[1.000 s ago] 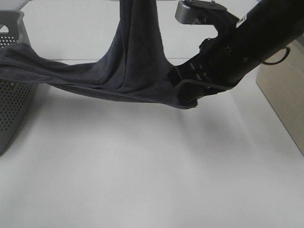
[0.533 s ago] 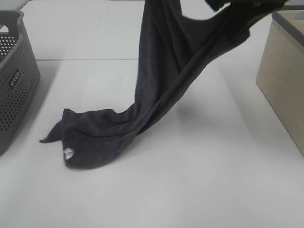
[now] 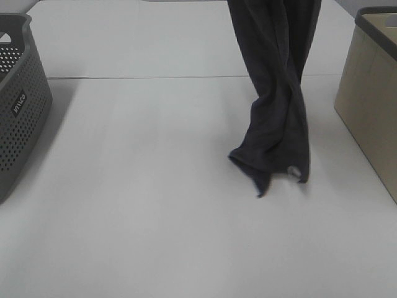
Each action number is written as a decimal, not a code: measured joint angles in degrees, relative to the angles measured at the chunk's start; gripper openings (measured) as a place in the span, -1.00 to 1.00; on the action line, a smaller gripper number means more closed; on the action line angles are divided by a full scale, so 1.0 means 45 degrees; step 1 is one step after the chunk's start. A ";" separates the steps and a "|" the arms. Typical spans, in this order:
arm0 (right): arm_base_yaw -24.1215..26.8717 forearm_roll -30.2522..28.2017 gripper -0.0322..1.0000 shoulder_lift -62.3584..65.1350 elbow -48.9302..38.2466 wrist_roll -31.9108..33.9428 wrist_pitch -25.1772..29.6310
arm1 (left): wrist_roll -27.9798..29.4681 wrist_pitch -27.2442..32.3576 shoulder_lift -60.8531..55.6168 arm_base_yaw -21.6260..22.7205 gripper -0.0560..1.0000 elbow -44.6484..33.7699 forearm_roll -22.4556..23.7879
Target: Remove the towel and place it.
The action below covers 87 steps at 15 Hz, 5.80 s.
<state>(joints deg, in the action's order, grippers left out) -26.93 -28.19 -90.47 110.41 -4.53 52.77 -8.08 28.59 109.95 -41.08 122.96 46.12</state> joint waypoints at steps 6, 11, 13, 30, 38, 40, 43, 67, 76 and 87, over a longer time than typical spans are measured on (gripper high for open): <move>0.0000 -0.1337 -0.89 -0.0013 0.0038 -0.0127 -0.4138 | 0.6264 -0.4049 0.0000 0.1592 -0.89 0.0000 0.2852; 0.0000 -0.2203 -0.89 -0.0293 0.0038 -0.0127 -0.5691 | 0.6977 -0.9040 0.0000 0.3145 -0.89 0.0000 0.2814; 0.0000 -0.2215 -0.89 -0.0446 0.0038 -0.0127 -0.5755 | 0.6977 -0.9129 0.0000 0.3425 -0.89 0.0000 0.2814; 0.0968 -0.2343 -0.90 -0.3692 0.1744 0.0382 -1.0339 | 0.4393 -1.0160 0.2585 0.5042 -0.89 0.1744 0.1770; 0.2254 -0.1350 -0.90 -0.6825 0.4520 0.0446 -1.4439 | 0.2967 -1.0733 0.7003 0.5921 -0.89 0.7181 -0.0331; 0.2254 -0.1286 -0.90 -0.6977 0.4724 0.0446 -1.4757 | 0.2432 -1.0721 0.7308 0.6022 -0.89 0.7703 -0.1082; 0.2254 -0.1273 -0.90 -0.7003 0.4813 0.0446 -1.5215 | 0.1477 -1.0721 0.7385 0.6201 -0.89 0.7996 -0.2368; 0.2508 0.4622 -0.90 -0.5488 0.5106 -0.0178 -0.3909 | 0.0955 -0.0318 0.6417 0.4482 -0.89 0.7996 -0.4991; 0.2508 0.5017 -0.90 -0.5309 0.5106 -0.0178 -1.0568 | -0.0547 -0.8365 0.6226 0.5602 -0.89 0.7996 -0.5118; 0.2496 0.5029 -0.90 -0.6532 0.5106 -0.0178 -1.1523 | -0.0649 -0.9358 0.6837 0.6353 -0.89 0.7996 -0.4698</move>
<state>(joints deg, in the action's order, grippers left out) -15.70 -5.56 -119.86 133.38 -5.33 0.92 -11.00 -13.52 140.72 -12.49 158.94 24.98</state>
